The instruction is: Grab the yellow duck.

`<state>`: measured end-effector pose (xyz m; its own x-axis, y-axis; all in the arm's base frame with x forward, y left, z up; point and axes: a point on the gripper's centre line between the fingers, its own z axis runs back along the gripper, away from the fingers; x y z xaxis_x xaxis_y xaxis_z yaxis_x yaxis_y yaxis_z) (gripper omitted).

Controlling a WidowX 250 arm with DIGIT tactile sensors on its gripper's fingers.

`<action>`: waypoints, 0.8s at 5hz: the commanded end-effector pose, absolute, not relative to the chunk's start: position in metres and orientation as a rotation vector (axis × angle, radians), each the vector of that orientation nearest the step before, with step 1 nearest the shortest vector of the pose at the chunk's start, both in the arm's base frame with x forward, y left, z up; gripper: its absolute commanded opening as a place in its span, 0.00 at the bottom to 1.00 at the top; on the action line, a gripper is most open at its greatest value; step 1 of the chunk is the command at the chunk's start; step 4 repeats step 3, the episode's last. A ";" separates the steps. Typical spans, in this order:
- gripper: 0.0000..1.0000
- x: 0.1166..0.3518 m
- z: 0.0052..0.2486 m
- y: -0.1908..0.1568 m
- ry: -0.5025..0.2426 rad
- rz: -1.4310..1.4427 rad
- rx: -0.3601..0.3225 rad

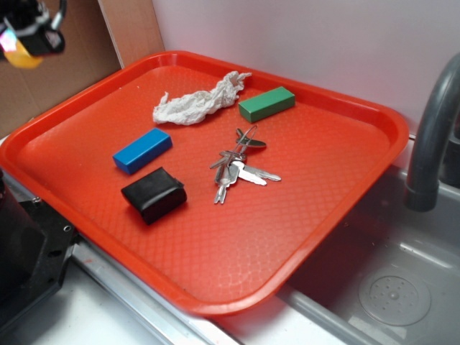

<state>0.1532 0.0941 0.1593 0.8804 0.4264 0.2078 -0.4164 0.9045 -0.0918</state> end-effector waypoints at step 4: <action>0.00 0.134 0.234 0.035 -0.232 0.025 -0.092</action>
